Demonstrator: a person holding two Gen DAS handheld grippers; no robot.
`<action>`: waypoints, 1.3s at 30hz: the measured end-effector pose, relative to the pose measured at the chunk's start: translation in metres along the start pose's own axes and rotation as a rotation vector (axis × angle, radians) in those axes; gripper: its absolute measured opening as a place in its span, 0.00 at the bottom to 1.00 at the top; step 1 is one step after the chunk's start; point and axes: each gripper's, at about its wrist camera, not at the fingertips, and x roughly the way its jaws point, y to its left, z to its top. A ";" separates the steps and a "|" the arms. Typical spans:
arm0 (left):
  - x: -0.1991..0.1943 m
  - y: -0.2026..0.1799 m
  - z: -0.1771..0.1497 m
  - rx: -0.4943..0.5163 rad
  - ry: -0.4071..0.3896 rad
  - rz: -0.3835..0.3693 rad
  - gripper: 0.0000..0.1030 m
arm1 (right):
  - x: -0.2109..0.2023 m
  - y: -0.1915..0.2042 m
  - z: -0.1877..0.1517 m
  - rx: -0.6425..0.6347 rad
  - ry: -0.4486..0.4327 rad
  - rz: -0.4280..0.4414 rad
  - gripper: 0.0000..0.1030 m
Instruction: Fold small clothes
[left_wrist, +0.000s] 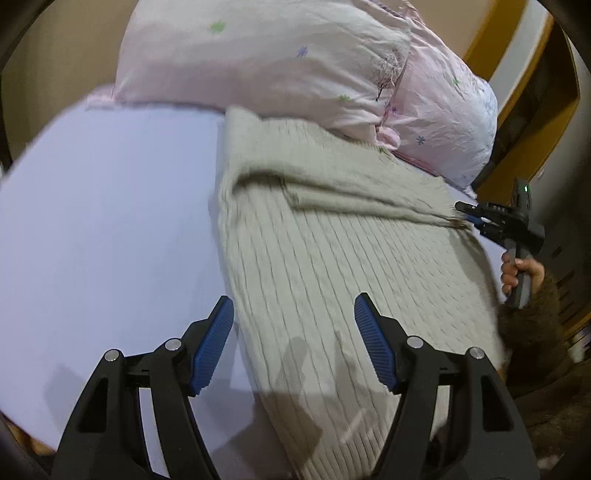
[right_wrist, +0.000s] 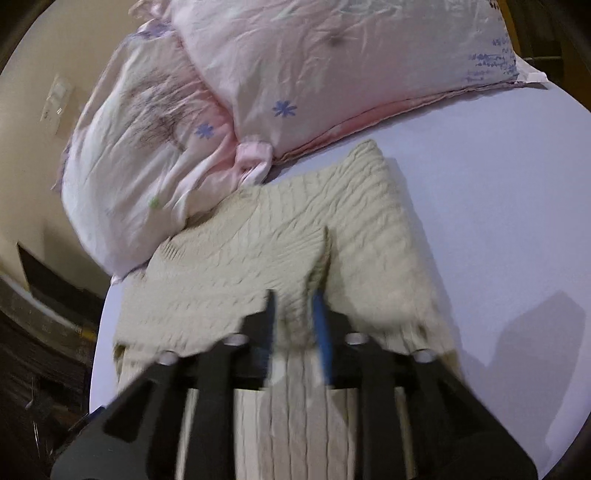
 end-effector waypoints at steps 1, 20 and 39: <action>0.001 0.000 -0.003 -0.013 0.011 -0.013 0.67 | -0.008 0.002 -0.005 -0.012 0.004 0.000 0.55; -0.005 -0.022 -0.062 0.001 0.108 -0.101 0.10 | -0.104 -0.047 -0.168 0.053 0.223 0.280 0.09; 0.144 0.057 0.198 -0.283 -0.025 -0.010 0.11 | 0.027 -0.063 0.087 0.384 -0.132 0.269 0.66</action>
